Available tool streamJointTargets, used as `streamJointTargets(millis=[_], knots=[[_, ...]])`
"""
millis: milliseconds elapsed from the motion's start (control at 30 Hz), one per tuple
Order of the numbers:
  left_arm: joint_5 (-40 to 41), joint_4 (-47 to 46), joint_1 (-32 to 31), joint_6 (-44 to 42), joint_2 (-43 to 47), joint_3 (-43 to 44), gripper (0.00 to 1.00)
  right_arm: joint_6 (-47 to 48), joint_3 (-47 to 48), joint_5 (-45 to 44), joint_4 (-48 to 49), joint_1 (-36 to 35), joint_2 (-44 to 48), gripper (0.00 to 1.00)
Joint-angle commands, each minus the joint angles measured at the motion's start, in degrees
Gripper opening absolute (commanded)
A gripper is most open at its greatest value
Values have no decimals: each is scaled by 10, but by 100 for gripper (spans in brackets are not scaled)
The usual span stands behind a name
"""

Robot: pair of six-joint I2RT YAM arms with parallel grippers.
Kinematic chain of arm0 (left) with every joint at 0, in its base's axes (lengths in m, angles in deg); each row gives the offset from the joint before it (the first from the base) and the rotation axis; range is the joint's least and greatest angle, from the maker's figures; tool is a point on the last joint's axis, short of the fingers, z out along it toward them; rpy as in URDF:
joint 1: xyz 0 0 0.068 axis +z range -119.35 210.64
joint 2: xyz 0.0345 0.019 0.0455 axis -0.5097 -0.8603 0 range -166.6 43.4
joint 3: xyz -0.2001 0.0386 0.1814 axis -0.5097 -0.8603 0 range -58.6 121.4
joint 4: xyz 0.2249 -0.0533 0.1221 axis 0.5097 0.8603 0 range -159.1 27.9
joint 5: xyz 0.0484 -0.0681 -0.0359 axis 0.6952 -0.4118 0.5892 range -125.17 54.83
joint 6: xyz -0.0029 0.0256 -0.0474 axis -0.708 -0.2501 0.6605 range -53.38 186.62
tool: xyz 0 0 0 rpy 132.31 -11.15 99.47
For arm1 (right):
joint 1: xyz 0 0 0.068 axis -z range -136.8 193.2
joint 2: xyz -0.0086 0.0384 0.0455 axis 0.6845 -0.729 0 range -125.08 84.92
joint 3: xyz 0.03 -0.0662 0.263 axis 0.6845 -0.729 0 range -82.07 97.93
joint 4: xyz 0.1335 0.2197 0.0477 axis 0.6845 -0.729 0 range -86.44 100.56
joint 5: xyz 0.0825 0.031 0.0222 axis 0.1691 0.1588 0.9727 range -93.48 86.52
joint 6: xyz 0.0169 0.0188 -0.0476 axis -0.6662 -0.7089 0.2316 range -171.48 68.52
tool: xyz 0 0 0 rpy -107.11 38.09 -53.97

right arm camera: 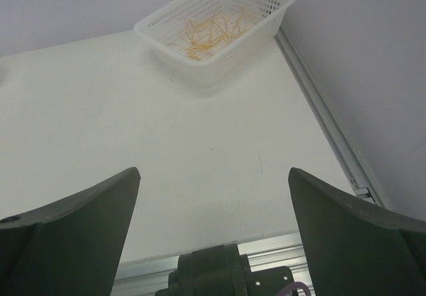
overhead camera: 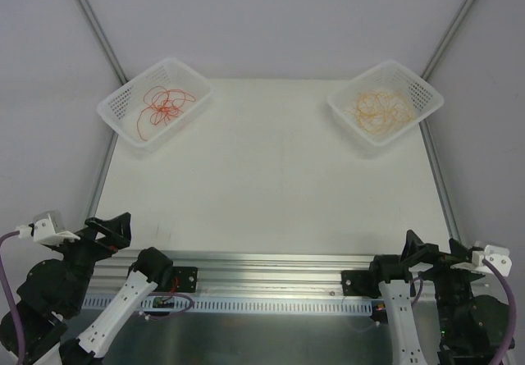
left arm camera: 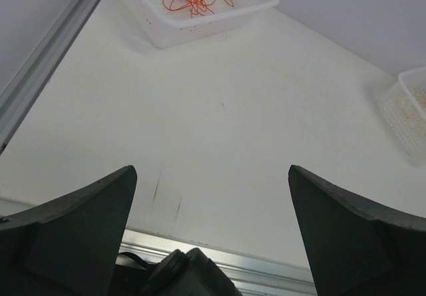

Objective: Untangle the cables

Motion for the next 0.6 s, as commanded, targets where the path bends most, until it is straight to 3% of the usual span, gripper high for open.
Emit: streamJointTargets(millis=[0,567], knots=[[6,24,2,23,96,13,99,-15,-8,9,-10,-8,95,100],[11,28,2,44,95,4,99,-24,7,17,-16,-16,88,100]])
